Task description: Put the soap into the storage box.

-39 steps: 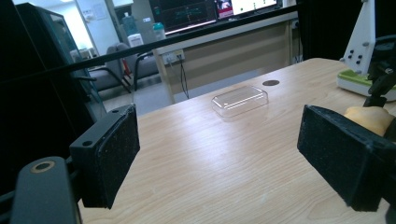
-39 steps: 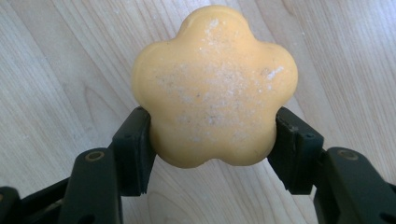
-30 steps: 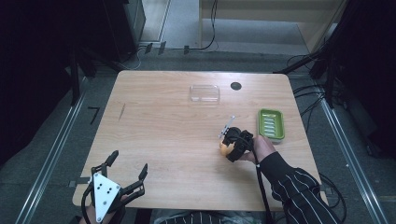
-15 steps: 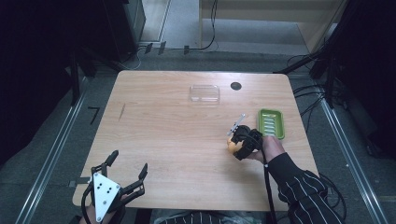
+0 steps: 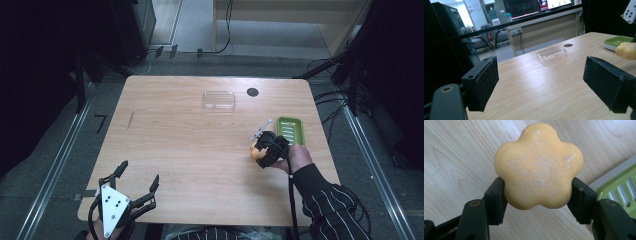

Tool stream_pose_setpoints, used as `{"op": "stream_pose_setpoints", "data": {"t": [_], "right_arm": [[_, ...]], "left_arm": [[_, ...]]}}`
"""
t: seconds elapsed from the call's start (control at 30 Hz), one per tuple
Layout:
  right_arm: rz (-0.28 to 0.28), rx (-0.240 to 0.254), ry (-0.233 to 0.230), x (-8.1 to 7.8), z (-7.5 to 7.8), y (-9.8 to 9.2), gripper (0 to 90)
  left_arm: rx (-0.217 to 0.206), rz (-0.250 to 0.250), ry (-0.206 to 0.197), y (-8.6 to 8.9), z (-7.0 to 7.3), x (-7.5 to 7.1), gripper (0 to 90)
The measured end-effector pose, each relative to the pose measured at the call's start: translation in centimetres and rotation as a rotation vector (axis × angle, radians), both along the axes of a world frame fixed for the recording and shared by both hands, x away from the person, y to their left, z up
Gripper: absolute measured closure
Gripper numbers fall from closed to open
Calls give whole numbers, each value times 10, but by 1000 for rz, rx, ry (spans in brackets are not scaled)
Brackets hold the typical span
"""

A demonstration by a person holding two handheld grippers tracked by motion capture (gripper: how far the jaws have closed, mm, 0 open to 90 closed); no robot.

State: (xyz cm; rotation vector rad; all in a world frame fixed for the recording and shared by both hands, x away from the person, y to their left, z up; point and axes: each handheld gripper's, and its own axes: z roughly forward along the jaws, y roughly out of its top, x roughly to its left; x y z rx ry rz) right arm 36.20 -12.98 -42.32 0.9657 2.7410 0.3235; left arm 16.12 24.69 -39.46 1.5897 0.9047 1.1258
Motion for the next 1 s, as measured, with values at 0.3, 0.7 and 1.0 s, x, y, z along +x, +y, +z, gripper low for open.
{"op": "stream_pose_setpoints", "data": {"t": [0.3, 0.7, 1.0], "right_arm": [[-47, -5, -19, 3, 4, -14, 401], [-111, 4, -50, 15, 12, -28, 401], [-154, -1, -62, 22, 12, -32, 400]], "left_arm": [[6, -13, 1, -2, 0, 2, 130], [2, -7, 2, 0, -1, 2, 130], [2, -4, 4, 0, 0, 1, 130]]}}
